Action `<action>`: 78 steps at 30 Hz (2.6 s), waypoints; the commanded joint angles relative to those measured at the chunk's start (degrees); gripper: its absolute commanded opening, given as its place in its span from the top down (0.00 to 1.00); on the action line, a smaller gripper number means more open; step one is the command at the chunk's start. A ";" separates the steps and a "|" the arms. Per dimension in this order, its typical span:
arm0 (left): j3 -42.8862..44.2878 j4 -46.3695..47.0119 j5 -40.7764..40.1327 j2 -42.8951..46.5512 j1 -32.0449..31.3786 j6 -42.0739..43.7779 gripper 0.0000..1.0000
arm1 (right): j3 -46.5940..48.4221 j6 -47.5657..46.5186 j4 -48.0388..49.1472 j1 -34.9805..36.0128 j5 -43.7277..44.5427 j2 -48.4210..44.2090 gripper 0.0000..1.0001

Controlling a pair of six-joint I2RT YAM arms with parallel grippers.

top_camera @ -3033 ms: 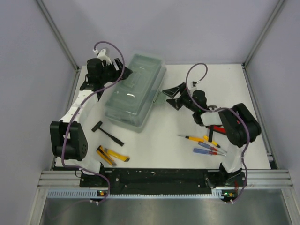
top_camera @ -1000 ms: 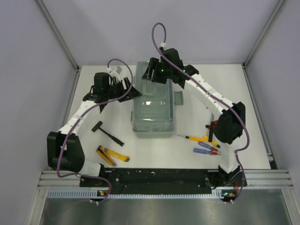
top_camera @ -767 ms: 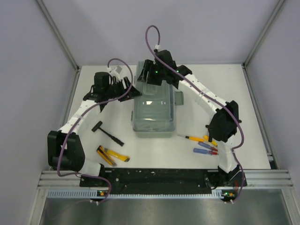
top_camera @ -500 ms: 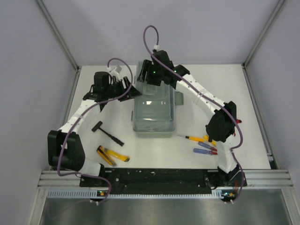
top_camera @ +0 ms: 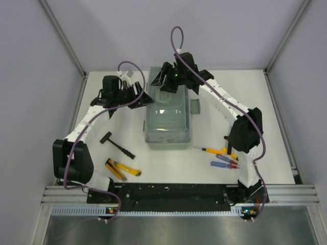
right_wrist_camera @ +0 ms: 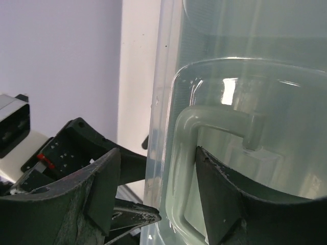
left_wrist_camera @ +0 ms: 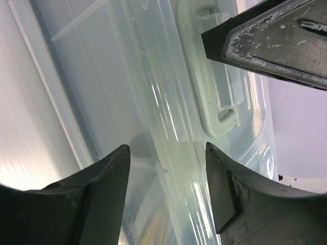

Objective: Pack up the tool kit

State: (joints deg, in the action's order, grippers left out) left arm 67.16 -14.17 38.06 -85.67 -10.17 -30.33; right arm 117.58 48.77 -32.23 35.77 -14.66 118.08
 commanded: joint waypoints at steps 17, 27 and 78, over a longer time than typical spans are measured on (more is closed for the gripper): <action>13.18 -9.91 -4.31 0.76 -1.34 7.65 0.31 | -23.09 18.98 37.92 -2.54 -17.95 -5.49 0.45; 10.99 -0.96 1.39 2.79 -1.95 4.32 0.36 | -25.73 19.96 40.22 -3.34 -16.72 -6.55 0.47; 23.81 7.41 -1.32 -6.27 -8.02 -20.83 1.00 | -49.28 -5.90 16.06 -18.10 4.97 -32.74 0.38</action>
State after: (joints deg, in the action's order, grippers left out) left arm 83.53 -19.70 32.93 -95.22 -17.80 -47.90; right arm 69.73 43.44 -15.92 18.20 -12.56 89.30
